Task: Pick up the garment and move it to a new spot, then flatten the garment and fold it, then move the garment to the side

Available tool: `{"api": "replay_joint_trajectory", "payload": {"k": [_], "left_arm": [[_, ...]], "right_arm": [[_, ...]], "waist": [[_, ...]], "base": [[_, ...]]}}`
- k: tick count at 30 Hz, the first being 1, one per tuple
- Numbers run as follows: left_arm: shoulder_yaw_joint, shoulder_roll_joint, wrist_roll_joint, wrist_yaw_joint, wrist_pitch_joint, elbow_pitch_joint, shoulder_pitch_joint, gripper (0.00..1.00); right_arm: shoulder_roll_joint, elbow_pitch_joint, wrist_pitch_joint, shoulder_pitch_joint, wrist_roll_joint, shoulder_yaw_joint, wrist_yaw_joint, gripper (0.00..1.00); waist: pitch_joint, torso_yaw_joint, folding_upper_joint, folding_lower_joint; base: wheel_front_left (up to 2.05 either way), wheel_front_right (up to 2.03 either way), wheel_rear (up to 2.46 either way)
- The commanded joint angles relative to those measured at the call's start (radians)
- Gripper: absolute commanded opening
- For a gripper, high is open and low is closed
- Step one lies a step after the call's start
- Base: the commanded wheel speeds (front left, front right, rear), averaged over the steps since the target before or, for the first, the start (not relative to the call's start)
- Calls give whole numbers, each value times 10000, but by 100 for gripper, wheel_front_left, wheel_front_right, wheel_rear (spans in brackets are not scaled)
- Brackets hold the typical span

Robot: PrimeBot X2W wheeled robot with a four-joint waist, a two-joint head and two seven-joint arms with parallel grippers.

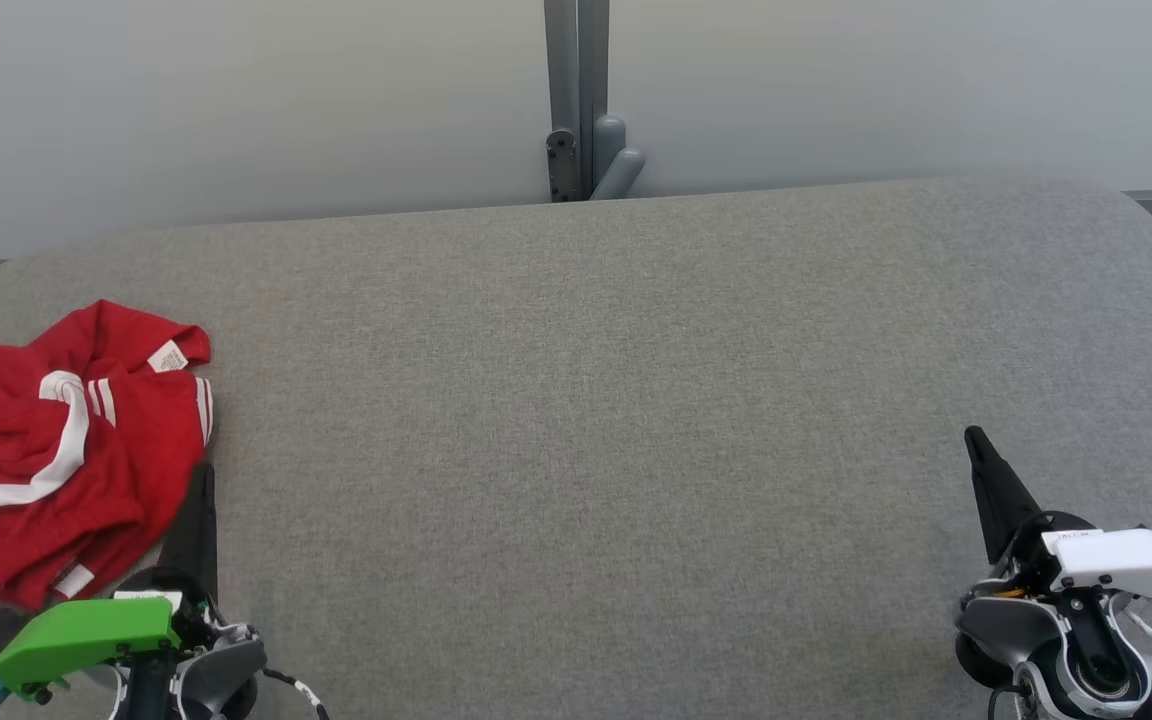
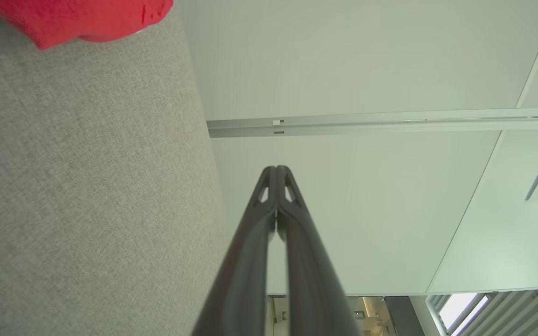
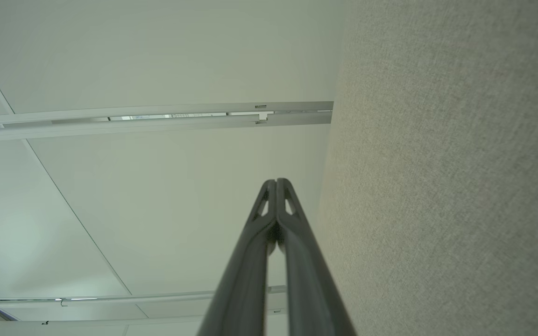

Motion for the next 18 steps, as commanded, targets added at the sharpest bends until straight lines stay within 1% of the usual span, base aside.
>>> {"api": "replay_joint_trajectory", "payload": {"k": [1, 2, 4, 5, 6, 12, 18], "left_arm": [[14, 60, -27, -46, 36, -30, -116, 0], [-2, -4, 2, 2, -7, 27, 12, 100], [-17, -34, 4, 4, -15, 208, 128, 100], [-20, -50, 6, 6, -16, 297, 209, 0], [-30, -55, 17, 7, -34, 359, 256, 100], [-164, -2, 466, 5, -349, 406, 214, 100], [-177, 12, 1477, 2, -642, 449, 179, 100]], "right_arm": [[-50, -47, 37, 83, 68, -11, 4, 0], [5, 32, -3, 6, -8, 5, 0, 100], [53, 176, -6, 101, -15, 17, -2, 100], [74, 275, -7, 174, -16, 24, -4, 0], [83, 333, -17, 223, -28, 38, -4, 100], [-46, 244, -310, 163, -306, 352, -3, 100], [-252, 305, -640, 32, -962, 724, -3, 100]], "waist": [[0, 0, 0, 0], [0, 0, 0, 0], [3, -1, 0, 0], [4, -1, 0, 0], [8, -1, 0, 0], [14, 3, 0, 0], [22, 3, 0, 0]], "base": [[0, 0, 0], [0, 0, 0], [0, 0, 0], [0, 0, 0], [0, 0, 0], [0, 0, 0], [0, 0, 0]]}}
